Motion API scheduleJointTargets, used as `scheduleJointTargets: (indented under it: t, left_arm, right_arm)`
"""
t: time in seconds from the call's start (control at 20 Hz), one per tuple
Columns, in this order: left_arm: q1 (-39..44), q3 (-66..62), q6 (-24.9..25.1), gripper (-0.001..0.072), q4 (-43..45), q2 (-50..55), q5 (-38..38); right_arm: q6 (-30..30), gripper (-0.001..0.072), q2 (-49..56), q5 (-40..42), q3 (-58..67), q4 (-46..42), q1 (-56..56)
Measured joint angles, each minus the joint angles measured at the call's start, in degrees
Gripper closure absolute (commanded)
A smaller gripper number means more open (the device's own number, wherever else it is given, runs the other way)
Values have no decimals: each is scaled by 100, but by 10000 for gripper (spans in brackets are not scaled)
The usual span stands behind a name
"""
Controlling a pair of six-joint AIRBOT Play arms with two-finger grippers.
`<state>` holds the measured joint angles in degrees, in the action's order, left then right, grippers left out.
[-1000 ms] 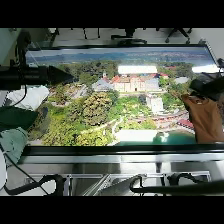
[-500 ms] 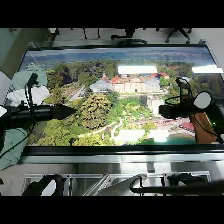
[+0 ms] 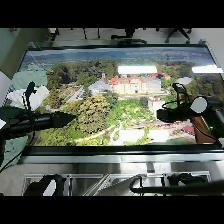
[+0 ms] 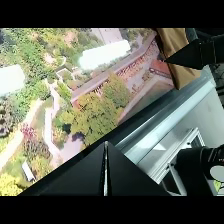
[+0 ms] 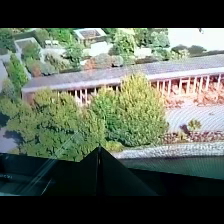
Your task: Fold the shirts.
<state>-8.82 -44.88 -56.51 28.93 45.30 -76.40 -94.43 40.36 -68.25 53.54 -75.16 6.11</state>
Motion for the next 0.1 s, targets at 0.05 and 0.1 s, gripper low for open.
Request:
scheduleJointTargets:
  t: [0.05, 0.1]
  left_arm:
    - [0, 7, -24, 687, 0, -20, 7]
    - [0, 11, -44, 687, 0, -33, 17]
  right_arm:
    - [0, 684, 0, -2, -2, 0, 0]
    - [0, 684, -2, -9, -4, -2, 0]
